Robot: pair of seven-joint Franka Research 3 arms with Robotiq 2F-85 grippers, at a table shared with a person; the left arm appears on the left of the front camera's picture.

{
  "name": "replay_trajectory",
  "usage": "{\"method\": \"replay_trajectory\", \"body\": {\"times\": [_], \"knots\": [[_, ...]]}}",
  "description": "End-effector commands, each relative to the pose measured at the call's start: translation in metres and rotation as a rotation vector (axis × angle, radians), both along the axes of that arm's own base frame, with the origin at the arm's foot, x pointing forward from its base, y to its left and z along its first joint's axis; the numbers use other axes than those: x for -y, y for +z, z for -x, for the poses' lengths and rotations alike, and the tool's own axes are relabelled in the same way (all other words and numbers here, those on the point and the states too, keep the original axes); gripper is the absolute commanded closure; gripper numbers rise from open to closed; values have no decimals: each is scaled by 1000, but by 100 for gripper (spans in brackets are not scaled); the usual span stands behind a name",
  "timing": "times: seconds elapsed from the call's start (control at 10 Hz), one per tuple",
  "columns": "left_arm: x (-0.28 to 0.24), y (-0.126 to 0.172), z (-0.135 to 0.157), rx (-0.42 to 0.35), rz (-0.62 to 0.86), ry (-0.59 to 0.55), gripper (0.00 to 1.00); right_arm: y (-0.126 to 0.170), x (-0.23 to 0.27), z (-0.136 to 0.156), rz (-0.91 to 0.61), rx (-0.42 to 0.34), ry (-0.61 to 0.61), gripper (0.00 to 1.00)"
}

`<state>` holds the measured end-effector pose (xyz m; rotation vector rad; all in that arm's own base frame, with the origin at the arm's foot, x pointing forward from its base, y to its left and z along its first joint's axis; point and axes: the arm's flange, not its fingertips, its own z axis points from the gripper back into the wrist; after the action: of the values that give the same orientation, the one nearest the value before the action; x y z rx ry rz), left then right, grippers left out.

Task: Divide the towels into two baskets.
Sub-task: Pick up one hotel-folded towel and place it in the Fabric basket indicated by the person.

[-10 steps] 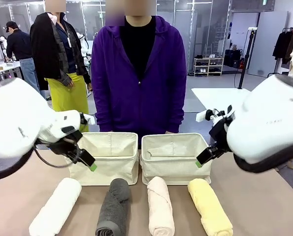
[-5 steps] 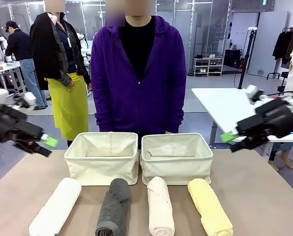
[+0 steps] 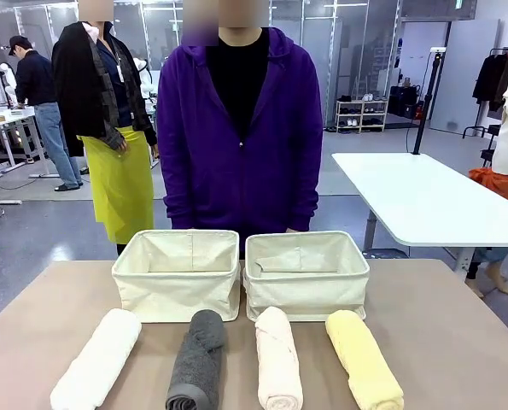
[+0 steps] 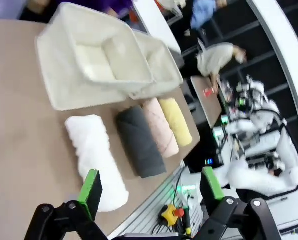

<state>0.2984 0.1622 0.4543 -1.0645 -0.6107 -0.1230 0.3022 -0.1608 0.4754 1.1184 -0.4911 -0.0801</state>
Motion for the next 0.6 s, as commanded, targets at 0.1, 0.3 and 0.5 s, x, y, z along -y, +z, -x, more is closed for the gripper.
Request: {"method": "replay_trajectory", "body": {"times": [0.1,0.3,0.5], "knots": [[-46,0,39,87,69,188,0,-19,65,34,-126,26,-223,0],[-57,-1,45,54,67,258,0,-20,79,46,-126,19,-280,0],[-70,3,50,42,60,256,0,-23,88,53,-128,-14,-294,0]]}}
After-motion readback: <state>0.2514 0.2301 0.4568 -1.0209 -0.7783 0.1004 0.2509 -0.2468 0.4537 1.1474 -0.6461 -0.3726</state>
